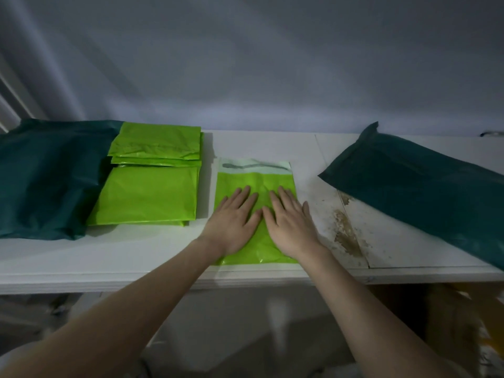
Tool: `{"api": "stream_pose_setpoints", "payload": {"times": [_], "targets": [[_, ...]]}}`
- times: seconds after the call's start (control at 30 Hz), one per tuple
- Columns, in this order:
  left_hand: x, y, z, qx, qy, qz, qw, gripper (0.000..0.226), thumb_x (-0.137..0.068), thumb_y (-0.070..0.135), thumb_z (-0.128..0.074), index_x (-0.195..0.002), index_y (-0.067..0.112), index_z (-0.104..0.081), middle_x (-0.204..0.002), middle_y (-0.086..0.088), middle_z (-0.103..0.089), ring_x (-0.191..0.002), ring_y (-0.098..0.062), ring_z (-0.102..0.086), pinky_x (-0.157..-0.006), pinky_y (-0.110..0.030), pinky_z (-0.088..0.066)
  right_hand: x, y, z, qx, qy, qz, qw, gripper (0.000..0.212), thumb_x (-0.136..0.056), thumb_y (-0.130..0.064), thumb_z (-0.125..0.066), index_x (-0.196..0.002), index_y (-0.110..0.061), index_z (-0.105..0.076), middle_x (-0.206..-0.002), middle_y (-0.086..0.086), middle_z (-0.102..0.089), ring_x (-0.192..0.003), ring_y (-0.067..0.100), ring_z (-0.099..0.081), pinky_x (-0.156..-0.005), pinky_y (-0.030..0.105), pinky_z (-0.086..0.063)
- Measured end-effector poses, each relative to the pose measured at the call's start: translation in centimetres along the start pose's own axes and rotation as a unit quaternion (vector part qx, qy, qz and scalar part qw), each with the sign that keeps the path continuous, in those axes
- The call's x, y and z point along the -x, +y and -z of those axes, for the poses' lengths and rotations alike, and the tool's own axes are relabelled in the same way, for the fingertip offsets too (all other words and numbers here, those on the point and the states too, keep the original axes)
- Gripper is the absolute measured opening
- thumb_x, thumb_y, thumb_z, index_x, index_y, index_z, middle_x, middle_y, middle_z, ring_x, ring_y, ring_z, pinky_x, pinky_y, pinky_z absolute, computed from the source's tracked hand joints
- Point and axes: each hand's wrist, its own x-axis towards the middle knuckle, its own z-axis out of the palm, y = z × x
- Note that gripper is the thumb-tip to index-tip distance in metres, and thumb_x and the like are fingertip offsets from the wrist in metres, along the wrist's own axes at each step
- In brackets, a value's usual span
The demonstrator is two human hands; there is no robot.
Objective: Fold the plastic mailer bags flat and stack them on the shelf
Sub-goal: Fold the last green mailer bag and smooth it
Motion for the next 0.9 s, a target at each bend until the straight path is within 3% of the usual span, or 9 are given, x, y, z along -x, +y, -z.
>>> {"api": "stream_pose_setpoints", "payload": {"times": [0.27, 0.37, 0.47, 0.53, 0.6, 0.7, 0.77, 0.9], "targets": [[0.2, 0.4, 0.1, 0.033, 0.011, 0.025, 0.999, 0.055, -0.098, 0.039, -0.034, -0.149, 0.02, -0.02, -0.159, -0.001, -0.006, -0.146, -0.019, 0.0, -0.117, -0.038, 0.0, 0.1, -0.2, 0.4, 0.033, -0.006, -0.008, 0.999, 0.057, -0.1, -0.044, -0.016, -0.151, -0.02, -0.01, -0.16, 0.001, 0.001, -0.146, 0.015, 0.004, -0.117, 0.048, 0.002], [0.3, 0.6, 0.5, 0.13, 0.056, 0.033, 0.989, 0.056, -0.094, 0.033, -0.047, -0.144, 0.015, -0.029, -0.157, -0.008, -0.016, -0.145, -0.021, -0.012, -0.118, -0.036, -0.008, -0.1, -0.1, 0.5, 0.021, -0.003, -0.001, 1.0, 0.056, -0.1, -0.043, -0.019, -0.15, -0.019, -0.011, -0.16, 0.004, -0.002, -0.147, 0.019, 0.001, -0.118, 0.047, -0.004], [0.2, 1.1, 1.9, 0.236, 0.096, 0.044, 0.966, 0.048, -0.092, 0.022, -0.053, -0.137, 0.01, -0.037, -0.147, -0.009, -0.03, -0.137, -0.02, -0.03, -0.107, -0.017, -0.017, -0.4, 0.3, 0.9, -0.031, 0.032, 0.018, 0.999, 0.059, -0.099, -0.043, -0.031, -0.15, -0.018, -0.014, -0.158, 0.007, -0.011, -0.146, 0.024, -0.01, -0.117, 0.044, -0.014], [-0.2, 1.1, 3.0, 0.248, 0.117, 0.066, 0.96, 0.045, -0.092, 0.015, -0.052, -0.135, 0.007, -0.039, -0.141, -0.01, -0.035, -0.131, -0.021, -0.037, -0.095, -0.01, -0.019, -0.6, 0.5, 1.7, -0.107, 0.058, 0.023, 0.992, 0.059, -0.097, -0.041, -0.039, -0.148, -0.016, -0.022, -0.156, 0.007, -0.02, -0.143, 0.025, -0.018, -0.116, 0.04, -0.019], [-0.8, 0.8, 4.1, 0.233, 0.131, 0.086, 0.96, 0.045, -0.091, 0.01, -0.051, -0.135, 0.006, -0.038, -0.138, -0.013, -0.036, -0.124, -0.026, -0.042, -0.093, -0.013, -0.024, -0.8, 0.9, 2.8, -0.174, 0.087, 0.001, 0.981, 0.055, -0.096, -0.037, -0.045, -0.144, -0.012, -0.032, -0.15, 0.008, -0.031, -0.138, 0.026, -0.026, -0.112, 0.037, -0.024], [-1.5, 0.2, 5.0, 0.222, 0.094, 0.15, 0.959, 0.048, -0.091, 0.012, -0.051, -0.136, 0.009, -0.035, -0.135, -0.016, -0.036, -0.114, -0.03, -0.047, -0.086, -0.024, -0.034, -1.1, 2.0, 4.2, -0.174, 0.115, -0.077, 0.975, 0.046, -0.09, -0.025, -0.056, -0.132, -0.01, -0.045, -0.131, 0.015, -0.043, -0.124, 0.03, -0.041, -0.096, 0.032, -0.035], [-1.9, -0.2, 5.1, 0.234, 0.063, 0.19, 0.951, 0.049, -0.09, 0.014, -0.052, -0.136, 0.01, -0.035, -0.133, -0.017, -0.039, -0.111, -0.03, -0.049, -0.079, -0.026, -0.04, -1.1, 2.6, 4.4, -0.176, 0.091, -0.123, 0.972, 0.045, -0.086, -0.02, -0.059, -0.128, -0.009, -0.047, -0.125, 0.014, -0.047, -0.114, 0.029, -0.048, -0.078, 0.025, -0.034], [-2.5, -0.8, 4.6, 0.323, 0.072, 0.239, 0.913, 0.055, -0.082, 0.013, -0.062, -0.131, 0.013, -0.037, -0.13, -0.015, -0.045, -0.105, -0.031, -0.056, -0.087, -0.036, -0.051, -1.4, 2.6, 3.8, -0.217, 0.057, -0.15, 0.963, 0.047, -0.08, -0.011, -0.06, -0.123, -0.011, -0.041, -0.116, 0.014, -0.052, -0.101, 0.027, -0.053, -0.07, 0.026, -0.033]]}}
